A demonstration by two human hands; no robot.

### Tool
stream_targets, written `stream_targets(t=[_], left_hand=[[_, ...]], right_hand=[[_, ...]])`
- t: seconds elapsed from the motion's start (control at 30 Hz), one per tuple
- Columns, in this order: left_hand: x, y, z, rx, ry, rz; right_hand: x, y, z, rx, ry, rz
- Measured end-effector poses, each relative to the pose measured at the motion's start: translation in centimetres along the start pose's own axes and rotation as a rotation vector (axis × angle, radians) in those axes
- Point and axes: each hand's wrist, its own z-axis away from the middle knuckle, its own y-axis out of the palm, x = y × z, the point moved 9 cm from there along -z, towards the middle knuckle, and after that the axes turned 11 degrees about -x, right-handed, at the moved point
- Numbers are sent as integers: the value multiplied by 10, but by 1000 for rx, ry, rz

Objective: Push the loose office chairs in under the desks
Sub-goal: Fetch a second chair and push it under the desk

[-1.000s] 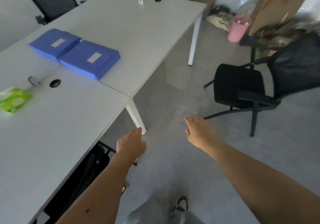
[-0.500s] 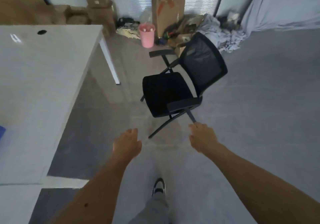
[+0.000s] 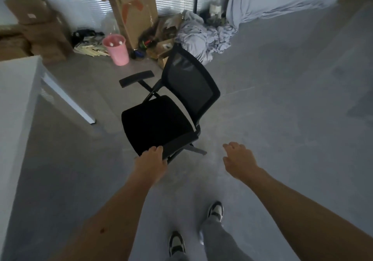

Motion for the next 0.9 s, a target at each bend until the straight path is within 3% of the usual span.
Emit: stream_targets(t=[0.57, 0.9], left_hand=[[-171, -35, -207, -6, -39, -2], [-206, -30, -327, -5, -122, 31]], right_hand=[[-158, -51, -196, -6, -14, -22], [-192, -48, -311, 31, -77, -35]])
